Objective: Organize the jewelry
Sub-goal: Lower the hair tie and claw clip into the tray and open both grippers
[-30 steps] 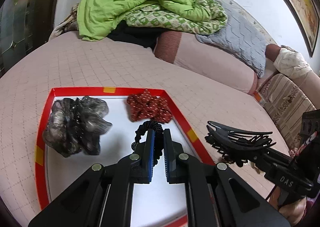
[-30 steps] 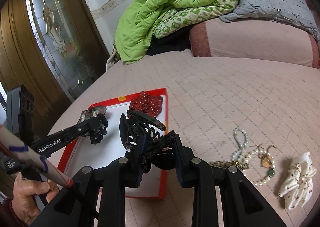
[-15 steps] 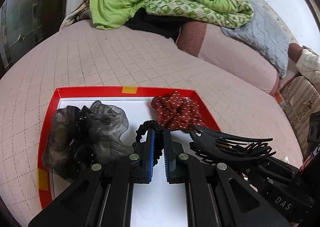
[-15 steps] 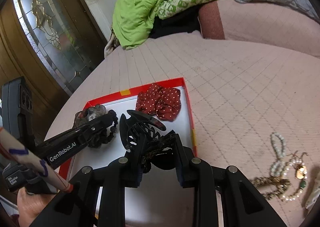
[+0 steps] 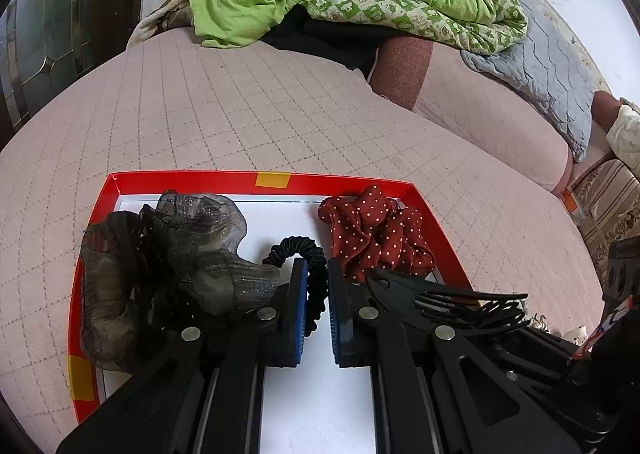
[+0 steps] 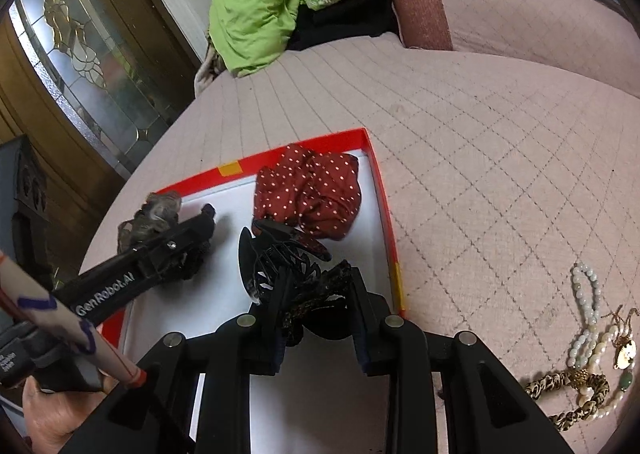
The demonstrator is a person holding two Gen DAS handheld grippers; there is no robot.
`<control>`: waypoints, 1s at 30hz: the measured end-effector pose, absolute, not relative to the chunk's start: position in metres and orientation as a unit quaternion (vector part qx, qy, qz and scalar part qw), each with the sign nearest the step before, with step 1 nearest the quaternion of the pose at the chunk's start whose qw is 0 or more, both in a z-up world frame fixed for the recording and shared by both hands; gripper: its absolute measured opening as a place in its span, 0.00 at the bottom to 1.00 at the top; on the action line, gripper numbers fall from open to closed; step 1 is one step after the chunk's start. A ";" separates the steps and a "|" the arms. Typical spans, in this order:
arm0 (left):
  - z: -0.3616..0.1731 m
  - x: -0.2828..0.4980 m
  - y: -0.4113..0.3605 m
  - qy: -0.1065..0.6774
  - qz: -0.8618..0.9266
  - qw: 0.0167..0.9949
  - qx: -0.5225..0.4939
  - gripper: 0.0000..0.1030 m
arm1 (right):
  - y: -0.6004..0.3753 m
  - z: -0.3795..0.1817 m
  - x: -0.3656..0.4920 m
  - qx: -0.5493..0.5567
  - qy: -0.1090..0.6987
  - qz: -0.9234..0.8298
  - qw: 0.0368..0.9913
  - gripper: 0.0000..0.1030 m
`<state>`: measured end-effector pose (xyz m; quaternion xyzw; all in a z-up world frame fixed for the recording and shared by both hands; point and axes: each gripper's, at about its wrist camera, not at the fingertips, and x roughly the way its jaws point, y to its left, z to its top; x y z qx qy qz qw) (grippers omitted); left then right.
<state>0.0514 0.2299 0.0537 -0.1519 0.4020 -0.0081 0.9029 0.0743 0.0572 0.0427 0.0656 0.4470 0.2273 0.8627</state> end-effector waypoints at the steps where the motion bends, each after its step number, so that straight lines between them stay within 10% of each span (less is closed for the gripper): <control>1: 0.054 0.051 0.230 0.401 -0.010 0.903 -0.153 0.11 | 0.057 0.042 0.074 0.065 0.450 0.229 0.861 0.29; 4: 0.055 0.050 0.229 0.397 -0.009 0.905 -0.149 0.31 | 0.058 0.041 0.073 0.058 0.454 0.231 0.859 0.33; 8: 0.057 0.048 0.230 0.390 -0.008 0.907 -0.156 0.33 | 0.059 0.044 0.068 0.053 0.449 0.238 0.859 0.56; 30: 0.088 0.014 0.202 0.313 -0.065 0.930 -0.182 0.34 | -0.057 0.116 0.031 0.122 0.362 0.195 0.903 0.58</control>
